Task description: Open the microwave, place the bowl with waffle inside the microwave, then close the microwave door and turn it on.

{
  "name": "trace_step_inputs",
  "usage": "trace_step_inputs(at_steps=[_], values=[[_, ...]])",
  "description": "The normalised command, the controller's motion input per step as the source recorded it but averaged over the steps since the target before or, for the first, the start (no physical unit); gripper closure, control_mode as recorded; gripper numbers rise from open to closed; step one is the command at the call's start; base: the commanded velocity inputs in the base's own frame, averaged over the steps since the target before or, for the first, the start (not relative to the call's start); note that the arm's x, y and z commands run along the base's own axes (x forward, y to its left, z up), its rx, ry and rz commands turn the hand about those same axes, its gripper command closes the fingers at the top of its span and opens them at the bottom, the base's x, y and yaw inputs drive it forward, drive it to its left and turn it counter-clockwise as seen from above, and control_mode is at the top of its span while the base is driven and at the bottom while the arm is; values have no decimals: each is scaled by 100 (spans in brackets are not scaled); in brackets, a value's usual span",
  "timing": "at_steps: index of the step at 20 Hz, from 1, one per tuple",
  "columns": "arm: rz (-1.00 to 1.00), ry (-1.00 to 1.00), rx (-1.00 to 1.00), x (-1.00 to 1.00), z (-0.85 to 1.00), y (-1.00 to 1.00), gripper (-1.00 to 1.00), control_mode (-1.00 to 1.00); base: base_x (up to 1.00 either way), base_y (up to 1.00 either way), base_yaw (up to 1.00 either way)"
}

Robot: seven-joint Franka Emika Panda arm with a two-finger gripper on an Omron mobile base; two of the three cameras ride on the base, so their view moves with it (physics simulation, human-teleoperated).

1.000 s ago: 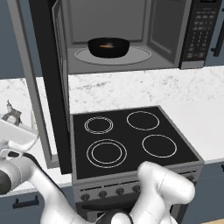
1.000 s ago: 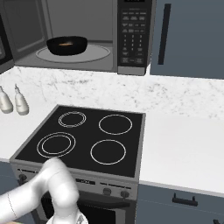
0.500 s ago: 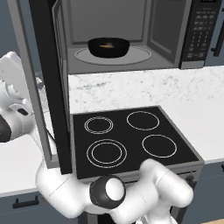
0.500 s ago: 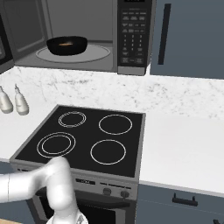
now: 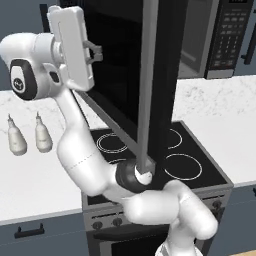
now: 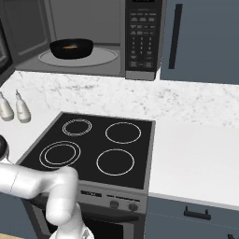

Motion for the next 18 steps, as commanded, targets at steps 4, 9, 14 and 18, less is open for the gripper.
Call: trace_step_inputs(at_steps=[4, 9, 14, 18], values=[[-4, 6, 33, 0, 46, -100, 100, -100, 0, 0, 0], [1, 29, 17, 0, 5, -100, 100, -100, 0, 0, 0], [14, 20, 5, 36, -32, -100, 100, -100, 0, 0, 0], [31, 25, 0, 91, -80, -98, 100, -100, 0, 0, 0]])
